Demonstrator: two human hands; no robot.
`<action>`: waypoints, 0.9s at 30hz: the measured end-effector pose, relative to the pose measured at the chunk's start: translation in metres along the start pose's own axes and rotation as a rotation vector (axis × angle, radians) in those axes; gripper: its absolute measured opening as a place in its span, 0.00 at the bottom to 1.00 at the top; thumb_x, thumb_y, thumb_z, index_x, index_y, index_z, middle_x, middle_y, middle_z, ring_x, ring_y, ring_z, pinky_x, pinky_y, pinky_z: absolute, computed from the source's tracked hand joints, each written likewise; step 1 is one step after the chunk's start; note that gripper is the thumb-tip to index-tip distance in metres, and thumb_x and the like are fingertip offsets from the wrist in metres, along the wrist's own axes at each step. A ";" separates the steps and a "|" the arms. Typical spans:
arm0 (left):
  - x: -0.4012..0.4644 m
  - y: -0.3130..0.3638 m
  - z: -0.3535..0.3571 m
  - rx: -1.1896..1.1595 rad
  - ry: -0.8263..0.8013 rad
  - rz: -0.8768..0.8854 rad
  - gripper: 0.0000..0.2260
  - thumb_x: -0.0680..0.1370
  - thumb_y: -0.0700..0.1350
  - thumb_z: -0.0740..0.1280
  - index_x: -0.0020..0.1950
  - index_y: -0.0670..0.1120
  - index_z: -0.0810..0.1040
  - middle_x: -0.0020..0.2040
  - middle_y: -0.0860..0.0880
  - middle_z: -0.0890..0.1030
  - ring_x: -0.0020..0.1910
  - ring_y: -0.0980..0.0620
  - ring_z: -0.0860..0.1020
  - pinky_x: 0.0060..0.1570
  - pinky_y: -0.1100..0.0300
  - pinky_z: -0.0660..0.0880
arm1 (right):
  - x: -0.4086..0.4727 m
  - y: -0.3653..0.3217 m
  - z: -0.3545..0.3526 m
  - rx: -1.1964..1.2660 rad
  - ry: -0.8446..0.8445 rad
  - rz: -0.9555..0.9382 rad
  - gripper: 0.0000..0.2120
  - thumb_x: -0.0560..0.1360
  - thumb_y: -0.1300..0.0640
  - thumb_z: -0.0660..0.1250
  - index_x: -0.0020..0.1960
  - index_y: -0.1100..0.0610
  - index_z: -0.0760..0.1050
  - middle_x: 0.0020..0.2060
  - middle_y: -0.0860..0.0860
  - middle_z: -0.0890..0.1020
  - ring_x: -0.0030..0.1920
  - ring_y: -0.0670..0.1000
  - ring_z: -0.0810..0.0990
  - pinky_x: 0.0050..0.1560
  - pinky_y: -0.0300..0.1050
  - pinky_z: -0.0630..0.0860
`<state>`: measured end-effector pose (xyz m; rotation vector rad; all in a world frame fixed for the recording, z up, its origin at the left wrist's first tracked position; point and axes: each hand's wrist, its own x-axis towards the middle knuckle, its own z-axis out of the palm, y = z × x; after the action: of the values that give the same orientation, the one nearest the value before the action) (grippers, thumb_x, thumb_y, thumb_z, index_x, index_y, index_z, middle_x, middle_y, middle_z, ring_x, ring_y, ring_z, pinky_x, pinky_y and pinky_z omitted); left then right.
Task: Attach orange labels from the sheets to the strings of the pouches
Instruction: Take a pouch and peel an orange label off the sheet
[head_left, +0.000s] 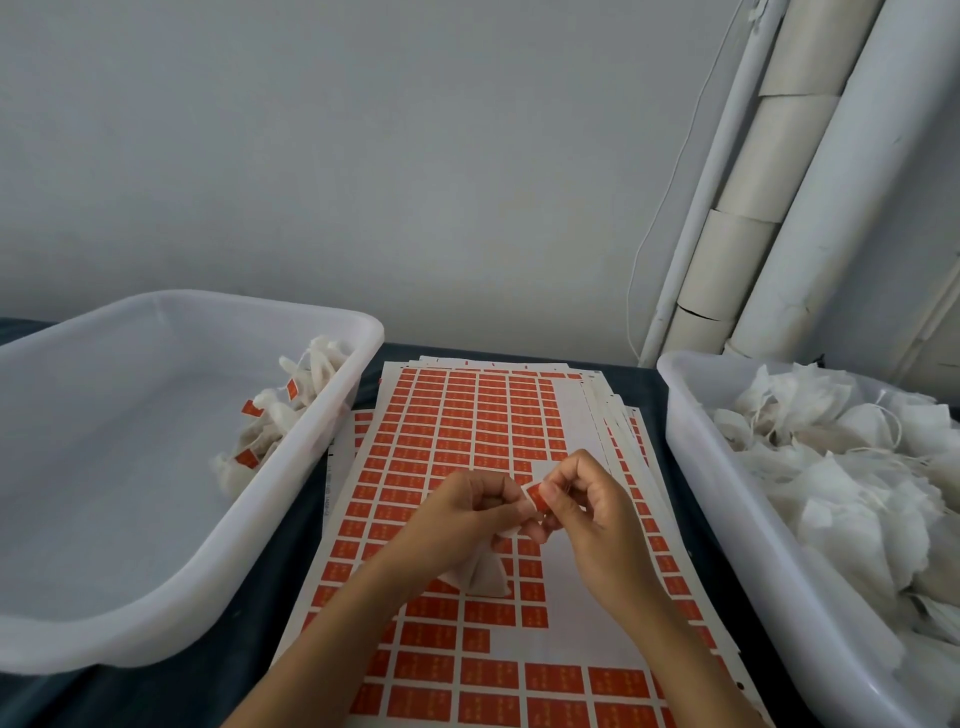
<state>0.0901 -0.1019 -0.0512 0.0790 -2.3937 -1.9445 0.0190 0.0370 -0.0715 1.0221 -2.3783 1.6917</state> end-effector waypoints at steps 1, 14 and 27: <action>-0.001 0.000 0.001 -0.010 -0.003 -0.002 0.08 0.79 0.42 0.63 0.43 0.46 0.81 0.40 0.51 0.85 0.36 0.58 0.79 0.40 0.69 0.75 | 0.000 0.000 0.000 0.002 0.006 0.002 0.05 0.76 0.55 0.63 0.41 0.52 0.72 0.36 0.45 0.79 0.39 0.44 0.80 0.43 0.34 0.78; 0.004 -0.005 0.002 0.024 0.120 0.033 0.07 0.78 0.40 0.65 0.40 0.46 0.78 0.40 0.44 0.84 0.38 0.44 0.81 0.38 0.63 0.76 | -0.001 0.001 0.003 0.033 0.004 0.035 0.04 0.76 0.55 0.64 0.42 0.51 0.72 0.36 0.46 0.79 0.38 0.46 0.82 0.39 0.38 0.80; 0.005 -0.008 0.003 0.015 0.072 0.076 0.06 0.79 0.40 0.64 0.43 0.43 0.79 0.37 0.50 0.85 0.29 0.61 0.78 0.30 0.72 0.71 | 0.000 0.000 0.001 -0.016 0.003 -0.008 0.06 0.76 0.57 0.64 0.42 0.50 0.70 0.37 0.45 0.79 0.37 0.42 0.81 0.38 0.34 0.79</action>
<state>0.0852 -0.1007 -0.0598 0.0570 -2.3312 -1.8582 0.0193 0.0361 -0.0719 1.0250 -2.3790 1.6676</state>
